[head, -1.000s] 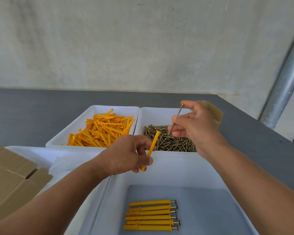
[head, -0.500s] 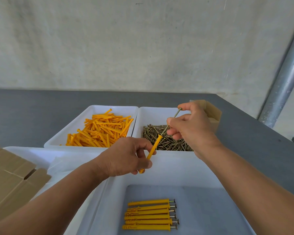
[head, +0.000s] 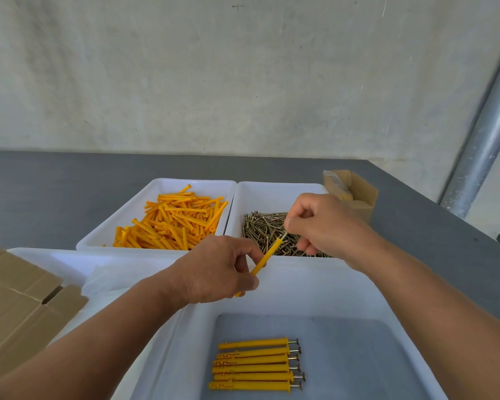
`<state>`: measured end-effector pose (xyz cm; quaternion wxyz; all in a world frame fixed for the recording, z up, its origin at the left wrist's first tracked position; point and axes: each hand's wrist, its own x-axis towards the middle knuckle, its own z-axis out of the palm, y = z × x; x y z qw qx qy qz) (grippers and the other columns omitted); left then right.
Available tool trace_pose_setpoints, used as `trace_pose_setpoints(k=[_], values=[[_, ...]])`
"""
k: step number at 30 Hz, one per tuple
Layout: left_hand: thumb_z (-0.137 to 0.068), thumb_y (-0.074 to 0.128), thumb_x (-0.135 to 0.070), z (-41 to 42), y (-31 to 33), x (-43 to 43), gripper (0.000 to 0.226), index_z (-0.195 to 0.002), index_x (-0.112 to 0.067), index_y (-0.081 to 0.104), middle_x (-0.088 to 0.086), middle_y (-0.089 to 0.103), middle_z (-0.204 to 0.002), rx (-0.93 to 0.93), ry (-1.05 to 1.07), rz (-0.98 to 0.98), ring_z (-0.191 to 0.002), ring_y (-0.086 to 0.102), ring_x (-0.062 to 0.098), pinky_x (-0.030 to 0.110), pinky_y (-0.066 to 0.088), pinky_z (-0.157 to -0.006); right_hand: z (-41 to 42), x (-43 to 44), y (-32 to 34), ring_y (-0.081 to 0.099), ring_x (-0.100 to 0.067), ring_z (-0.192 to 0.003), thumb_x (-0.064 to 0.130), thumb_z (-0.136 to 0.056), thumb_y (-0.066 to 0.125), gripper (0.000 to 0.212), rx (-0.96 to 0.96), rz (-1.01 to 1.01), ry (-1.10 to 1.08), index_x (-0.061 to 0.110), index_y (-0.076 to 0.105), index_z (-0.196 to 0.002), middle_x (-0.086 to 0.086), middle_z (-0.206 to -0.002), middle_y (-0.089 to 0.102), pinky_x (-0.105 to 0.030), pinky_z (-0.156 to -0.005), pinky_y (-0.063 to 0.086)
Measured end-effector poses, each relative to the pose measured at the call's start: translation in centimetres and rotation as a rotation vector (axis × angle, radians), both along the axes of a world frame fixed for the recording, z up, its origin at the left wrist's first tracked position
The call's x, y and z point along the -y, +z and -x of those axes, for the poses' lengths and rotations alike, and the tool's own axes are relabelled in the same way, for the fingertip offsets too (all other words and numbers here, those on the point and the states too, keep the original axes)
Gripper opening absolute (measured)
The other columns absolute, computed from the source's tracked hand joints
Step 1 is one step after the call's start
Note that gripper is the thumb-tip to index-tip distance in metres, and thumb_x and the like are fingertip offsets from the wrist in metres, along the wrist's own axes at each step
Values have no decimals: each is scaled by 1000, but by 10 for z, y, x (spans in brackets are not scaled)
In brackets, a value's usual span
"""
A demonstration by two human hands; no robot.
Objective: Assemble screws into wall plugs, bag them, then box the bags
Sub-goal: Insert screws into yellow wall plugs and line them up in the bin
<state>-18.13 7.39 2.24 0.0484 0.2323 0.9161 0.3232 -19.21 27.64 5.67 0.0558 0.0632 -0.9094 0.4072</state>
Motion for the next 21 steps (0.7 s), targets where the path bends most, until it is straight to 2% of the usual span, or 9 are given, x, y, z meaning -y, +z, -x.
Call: trace_pose_setpoints(k=[4,7,11,13,17,19,21], values=[[-82,73,-21,-4,2,-2,20,-99,-26,63,-9,69,-69,-60,-38,135,-59,60,-2,18,47,-63,-11,1,9,71,-6,-66,19,-94,57,17,101,-300,213,31,65,-86,5,-82,71,-21,-61,58],[-81,74,-27,-8,3,-4,15,-92,-30,64,-14,65,-69,-51,-98,297,-61,58,-4,14,43,-61,-18,5,10,71,-7,-68,17,-97,52,23,209,-478,298,37,63,-91,1,-87,71,-21,-63,58],[-81,71,-32,-11,-1,-7,14,-94,-30,66,-15,60,-76,-100,-153,503,-66,54,3,15,41,-60,-25,14,6,73,-9,-70,22,-98,51,22,320,-628,360,29,67,-112,-3,-90,74,-18,-59,52],[-81,69,-30,-10,-4,-8,16,-96,-28,67,-12,63,-81,-124,-161,562,-67,53,5,15,41,-60,-28,19,2,74,-12,-72,25,-96,57,19,362,-684,380,24,69,-111,-6,-89,75,-16,-56,51],[-80,68,-28,-9,-8,-11,16,-95,-26,69,-12,59,-73,-181,-203,664,-62,48,5,16,36,-55,-30,26,-8,74,-23,-82,21,-96,60,17,422,-776,416,15,70,-108,-14,-91,76,-22,-67,55],[-80,68,-30,-9,-10,-12,17,-97,-26,70,-9,66,-82,-195,-223,699,-69,50,6,18,39,-59,-31,29,-14,73,-24,-81,20,-97,58,19,419,-872,448,13,68,-111,-13,-94,76,-15,-59,48],[-80,68,-31,-10,-12,-13,18,-98,-27,70,-7,70,-89,-205,-236,722,-74,51,7,23,44,-68,-31,32,-20,69,-24,-73,19,-98,57,21,428,-932,480,10,66,-114,-15,-97,75,-15,-55,44]])
